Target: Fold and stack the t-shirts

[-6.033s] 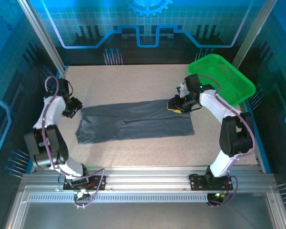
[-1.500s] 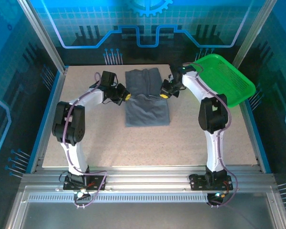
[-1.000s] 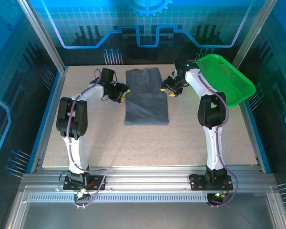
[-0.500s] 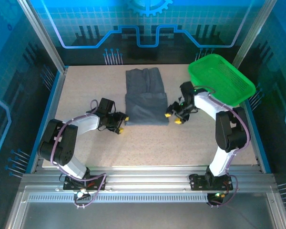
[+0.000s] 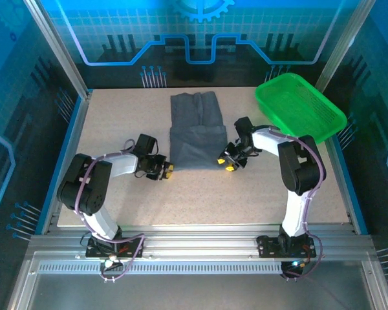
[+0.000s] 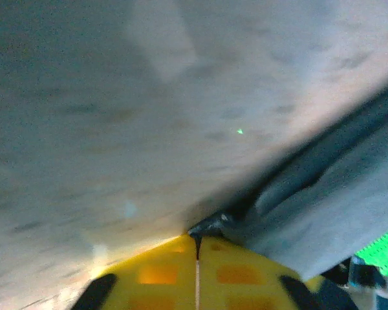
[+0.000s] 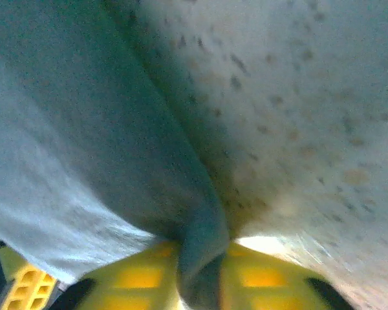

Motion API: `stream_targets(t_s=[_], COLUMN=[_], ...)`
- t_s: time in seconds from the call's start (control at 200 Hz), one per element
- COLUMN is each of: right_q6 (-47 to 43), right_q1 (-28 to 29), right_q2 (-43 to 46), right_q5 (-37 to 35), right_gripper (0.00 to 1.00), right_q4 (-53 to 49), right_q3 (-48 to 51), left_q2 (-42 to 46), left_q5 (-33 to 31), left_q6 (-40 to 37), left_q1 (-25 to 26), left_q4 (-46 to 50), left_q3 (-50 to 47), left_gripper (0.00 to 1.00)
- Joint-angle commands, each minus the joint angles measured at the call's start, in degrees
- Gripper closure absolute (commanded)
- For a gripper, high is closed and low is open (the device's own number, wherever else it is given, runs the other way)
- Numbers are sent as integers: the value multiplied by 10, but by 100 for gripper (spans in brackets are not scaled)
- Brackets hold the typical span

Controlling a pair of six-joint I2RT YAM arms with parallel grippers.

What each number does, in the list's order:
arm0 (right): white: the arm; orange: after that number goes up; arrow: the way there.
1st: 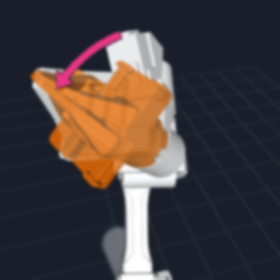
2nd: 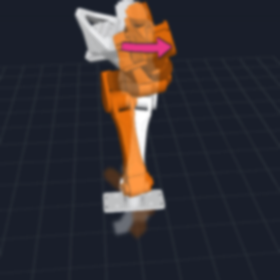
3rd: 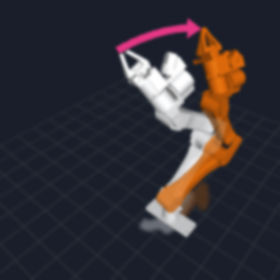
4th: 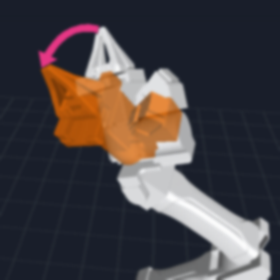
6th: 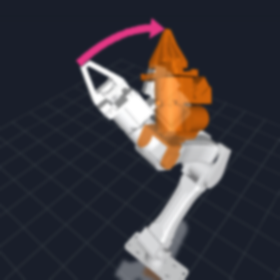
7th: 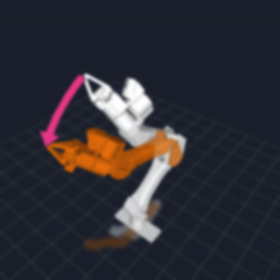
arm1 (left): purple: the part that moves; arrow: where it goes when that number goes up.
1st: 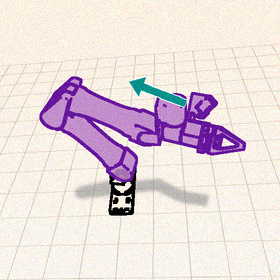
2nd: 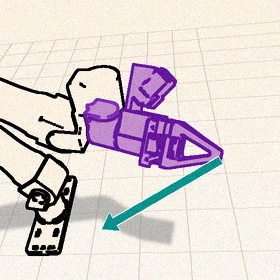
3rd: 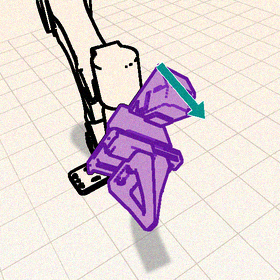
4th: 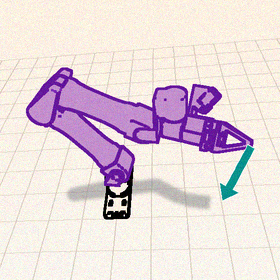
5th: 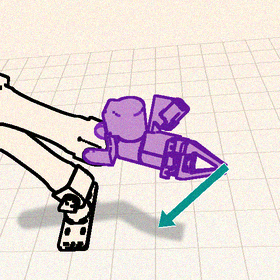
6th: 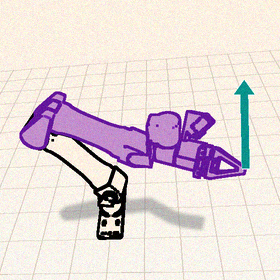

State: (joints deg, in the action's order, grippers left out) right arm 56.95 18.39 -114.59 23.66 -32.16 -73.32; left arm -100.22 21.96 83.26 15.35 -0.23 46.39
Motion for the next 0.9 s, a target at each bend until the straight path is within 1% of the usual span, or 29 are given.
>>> stream_targets(t_s=[0.0,0.045,0.195,0.32,0.45,0.555,0.625,0.745,0.825,0.895], right_q6=[-7,-22,-64,-72,-64,-54,-46,-29,-18,-14], right_q1=[9,12,26,50,81,111,128,139,137,131], right_q2=[-7,4,47,96,164,222,263,332,373,393], right_q5=[-13,-32,-58,-52,-49,-51,-54,-59,-63,-61], right_gripper=[96,100,100,100,100,100,100,100,100,100], right_q4=[-19,-37,-76,-71,-60,-75,-94,-141,-172,-195], right_q3=[-31,-39,-25,40,122,167,184,190,177,157], left_q2=[-15,0,60,121,207,315,402,538,594,608], left_q5=[-38,-38,-22,0,14,-2,-20,-59,-76,-85], left_q6=[-4,-5,-13,-22,-34,-36,-31,-34,-34,-32], left_q1=[9,9,13,24,56,90,108,121,122,121], left_q4=[-80,-74,-50,-32,9,78,123,202,227,226], left_q3=[4,-6,-58,-115,-175,-209,-222,-213,-198,-182], left_gripper=[100,100,100,100,100,100,100,100,100,100])
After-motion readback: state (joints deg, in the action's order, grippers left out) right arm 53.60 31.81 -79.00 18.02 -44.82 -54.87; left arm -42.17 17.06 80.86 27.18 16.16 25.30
